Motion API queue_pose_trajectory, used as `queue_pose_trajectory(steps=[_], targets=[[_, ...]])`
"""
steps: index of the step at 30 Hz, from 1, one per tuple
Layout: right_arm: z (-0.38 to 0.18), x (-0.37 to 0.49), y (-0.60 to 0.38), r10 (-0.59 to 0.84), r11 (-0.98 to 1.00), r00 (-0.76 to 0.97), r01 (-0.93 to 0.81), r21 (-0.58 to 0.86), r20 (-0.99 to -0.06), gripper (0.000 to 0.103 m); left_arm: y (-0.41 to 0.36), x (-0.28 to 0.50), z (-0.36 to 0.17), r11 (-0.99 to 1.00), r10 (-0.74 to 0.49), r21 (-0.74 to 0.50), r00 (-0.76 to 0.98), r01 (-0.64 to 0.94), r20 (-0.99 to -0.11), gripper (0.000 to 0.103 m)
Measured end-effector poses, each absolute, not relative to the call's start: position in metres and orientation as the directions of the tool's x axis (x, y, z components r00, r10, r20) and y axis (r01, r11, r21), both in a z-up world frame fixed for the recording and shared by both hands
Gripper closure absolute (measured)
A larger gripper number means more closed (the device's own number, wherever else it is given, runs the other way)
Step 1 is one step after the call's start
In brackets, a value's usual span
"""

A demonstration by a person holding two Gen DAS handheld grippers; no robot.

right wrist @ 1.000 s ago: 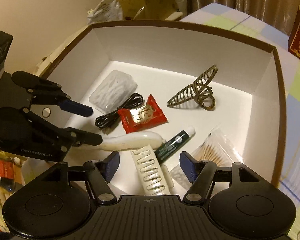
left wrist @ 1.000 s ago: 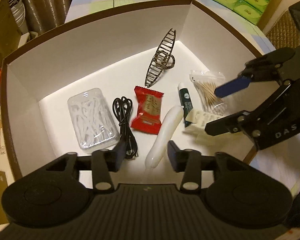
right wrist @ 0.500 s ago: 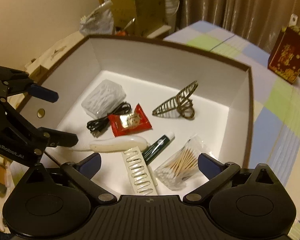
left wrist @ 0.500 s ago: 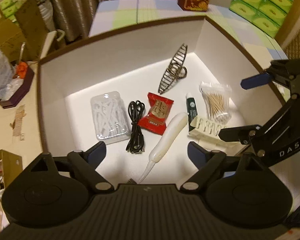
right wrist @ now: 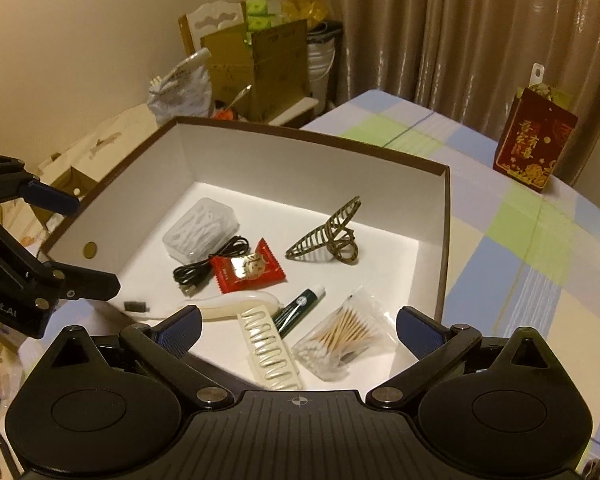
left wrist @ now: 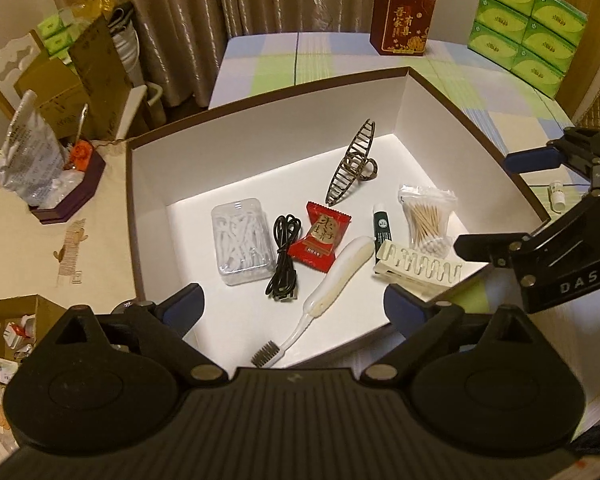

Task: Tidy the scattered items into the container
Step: 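Open both tools to drop the toothbrush and holder into the box, then lift both tools out and move toward the pill bottle and scrunchie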

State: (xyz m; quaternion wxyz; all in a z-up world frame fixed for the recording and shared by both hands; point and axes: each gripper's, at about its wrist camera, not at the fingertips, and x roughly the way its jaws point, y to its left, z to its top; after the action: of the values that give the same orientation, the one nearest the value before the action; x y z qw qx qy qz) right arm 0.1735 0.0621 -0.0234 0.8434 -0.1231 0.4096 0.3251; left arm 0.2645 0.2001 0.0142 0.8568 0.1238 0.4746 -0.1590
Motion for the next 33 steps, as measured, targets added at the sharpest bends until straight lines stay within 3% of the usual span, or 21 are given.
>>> queue_pose_trajectory(steps=[33], targets=[[-0.024, 0.106, -0.029, 0.472, 0.733, 0.397, -0.672, 0.101, -0.787, 0.002, 0.146, 0.166, 0.012, 0.935, -0.116, 0.075, 0.499, 0.347, -0.859, 0.004]])
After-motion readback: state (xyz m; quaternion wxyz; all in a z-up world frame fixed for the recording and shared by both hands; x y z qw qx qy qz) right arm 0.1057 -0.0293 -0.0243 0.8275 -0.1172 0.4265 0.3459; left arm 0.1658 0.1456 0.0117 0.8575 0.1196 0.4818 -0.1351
